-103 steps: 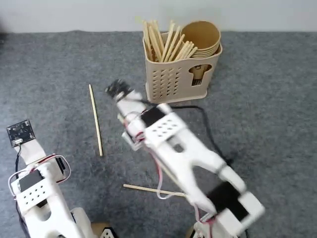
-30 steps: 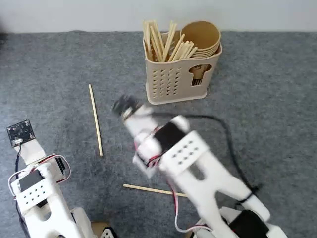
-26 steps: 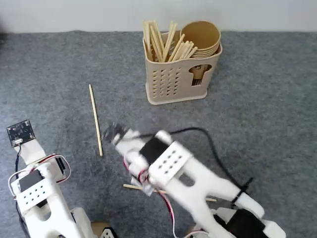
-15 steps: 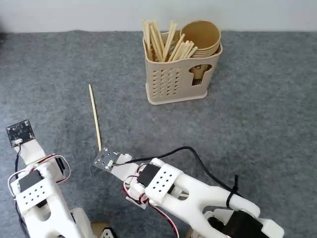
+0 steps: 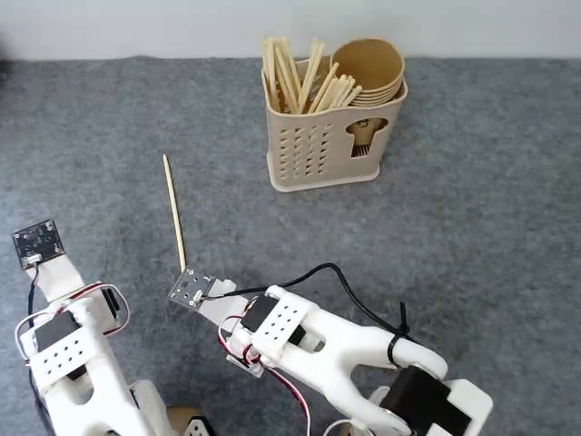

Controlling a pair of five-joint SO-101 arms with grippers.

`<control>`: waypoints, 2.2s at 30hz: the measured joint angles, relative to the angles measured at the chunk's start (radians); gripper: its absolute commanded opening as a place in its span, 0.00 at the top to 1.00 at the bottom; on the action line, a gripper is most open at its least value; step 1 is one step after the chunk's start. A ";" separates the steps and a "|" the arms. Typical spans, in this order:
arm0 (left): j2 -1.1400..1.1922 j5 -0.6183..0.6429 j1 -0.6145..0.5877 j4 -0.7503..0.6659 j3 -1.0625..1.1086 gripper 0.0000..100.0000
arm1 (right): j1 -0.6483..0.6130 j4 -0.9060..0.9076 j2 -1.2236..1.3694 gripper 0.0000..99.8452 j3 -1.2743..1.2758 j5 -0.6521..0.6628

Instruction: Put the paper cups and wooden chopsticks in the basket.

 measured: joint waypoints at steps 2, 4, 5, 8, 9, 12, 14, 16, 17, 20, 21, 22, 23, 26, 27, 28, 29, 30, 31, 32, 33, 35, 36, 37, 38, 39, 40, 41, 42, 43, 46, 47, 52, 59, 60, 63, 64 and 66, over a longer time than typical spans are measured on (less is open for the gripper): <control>0.000 0.000 0.000 0.000 0.000 0.89 | 0.003 0.002 0.018 0.88 -0.011 0.000; 0.000 0.000 0.000 0.000 0.000 0.89 | 0.005 0.002 0.028 0.95 -0.018 0.000; 0.000 0.000 0.000 0.000 0.000 0.89 | 0.009 0.002 0.029 0.98 -0.020 0.000; 0.000 0.000 0.000 0.000 0.000 0.89 | 0.041 -0.002 0.031 0.98 -0.025 0.002; 0.000 0.000 0.000 0.000 0.000 0.89 | 0.054 -0.009 0.031 0.99 -0.021 0.002; 0.000 0.000 0.000 0.000 0.000 0.89 | 0.084 -0.028 0.032 0.99 -0.018 0.003; 0.000 0.000 0.000 0.000 0.000 0.89 | 0.112 -0.028 0.034 0.99 -0.018 0.003; 0.000 0.000 0.000 0.000 0.000 0.89 | 0.135 -0.028 0.038 0.99 -0.020 0.003; 0.000 0.000 0.000 0.000 0.000 0.89 | 0.149 -0.028 0.034 0.99 -0.021 0.003; 0.000 0.000 0.000 0.000 0.000 0.89 | 0.201 -0.008 -0.020 0.99 -0.015 0.000; 0.000 0.000 0.000 0.000 0.000 0.89 | 0.224 0.011 -0.052 0.99 -0.014 0.000; 0.000 0.000 0.000 0.000 0.000 0.89 | 0.241 0.035 -0.089 0.99 -0.014 -0.002; 0.000 0.000 0.000 0.000 0.000 0.89 | 0.255 0.061 -0.132 0.99 -0.014 -0.014; 0.000 0.005 0.000 0.006 -0.008 0.89 | 0.298 0.137 -0.272 0.99 -0.014 -0.081; 0.000 0.026 0.000 0.021 -0.026 0.89 | 0.313 0.157 -0.321 0.99 -0.014 -0.104; 0.000 0.052 0.000 0.038 -0.051 0.89 | 0.328 0.173 -0.367 0.99 -0.014 -0.129; 0.000 0.080 0.002 0.055 -0.078 0.89 | 0.344 0.186 -0.410 0.99 -0.011 -0.150; 0.000 0.103 0.012 0.075 -0.112 0.89 | 0.356 0.195 -0.448 0.99 -0.003 -0.170; 0.002 0.110 0.032 0.100 -0.150 0.89 | 0.367 0.198 -0.486 0.99 0.009 -0.186; 0.003 0.112 0.055 0.129 -0.190 0.89 | 0.374 0.201 -0.520 0.99 0.026 -0.203; 0.003 0.117 0.086 0.161 -0.229 0.89 | 0.381 0.201 -0.548 0.99 0.040 -0.215; 0.003 0.121 0.161 0.227 -0.299 0.89 | 0.399 0.201 -0.601 0.99 0.069 -0.236; 0.003 0.124 0.206 0.255 -0.333 0.89 | 0.413 0.201 -0.623 0.99 0.080 -0.241; 0.003 0.126 0.249 0.276 -0.364 0.89 | 0.428 0.201 -0.646 0.99 0.094 -0.244; 0.012 0.127 0.293 0.293 -0.393 0.89 | 0.445 0.201 -0.664 0.99 0.103 -0.244; 0.026 0.130 0.333 0.304 -0.423 0.89 | 0.465 0.201 -0.680 0.99 0.112 -0.244; 0.051 0.132 0.370 0.311 -0.454 0.89 | 0.483 0.195 -0.694 0.99 0.123 -0.244; 0.081 0.132 0.402 0.315 -0.489 0.89 | 0.499 0.183 -0.706 0.99 0.144 -0.244; 0.124 0.132 0.425 0.315 -0.523 0.89 | 0.516 0.163 -0.713 0.99 0.169 -0.244; 0.175 0.138 0.440 0.315 -0.560 0.89 | 0.528 0.135 -0.721 0.99 0.196 -0.244; 0.377 0.149 0.459 0.315 -0.698 0.89 | 0.520 0.021 -0.727 0.99 0.304 -0.244; 0.460 0.149 0.460 0.315 -0.753 0.89 | 0.526 -0.028 -0.727 0.99 0.341 -0.244; 0.905 0.149 0.463 0.338 -1.086 0.89 | 0.523 -0.181 -0.727 0.99 0.440 -0.244; 1.404 0.098 0.485 0.511 -1.577 0.89 | 0.528 -0.203 -0.727 0.99 0.442 -0.244; 1.458 0.098 0.485 0.534 -1.646 0.89 | 0.532 -0.203 -0.727 0.99 0.442 -0.244; 1.614 0.095 0.485 0.588 -1.840 0.89 | 0.529 -0.203 -0.727 0.99 0.442 -0.244; 1.663 0.095 0.485 0.606 -1.903 0.89 | 0.529 -0.203 -0.727 0.99 0.442 -0.244; 1.752 0.095 0.485 0.640 -2.018 0.89 | 0.531 -0.203 -0.727 0.99 0.442 -0.244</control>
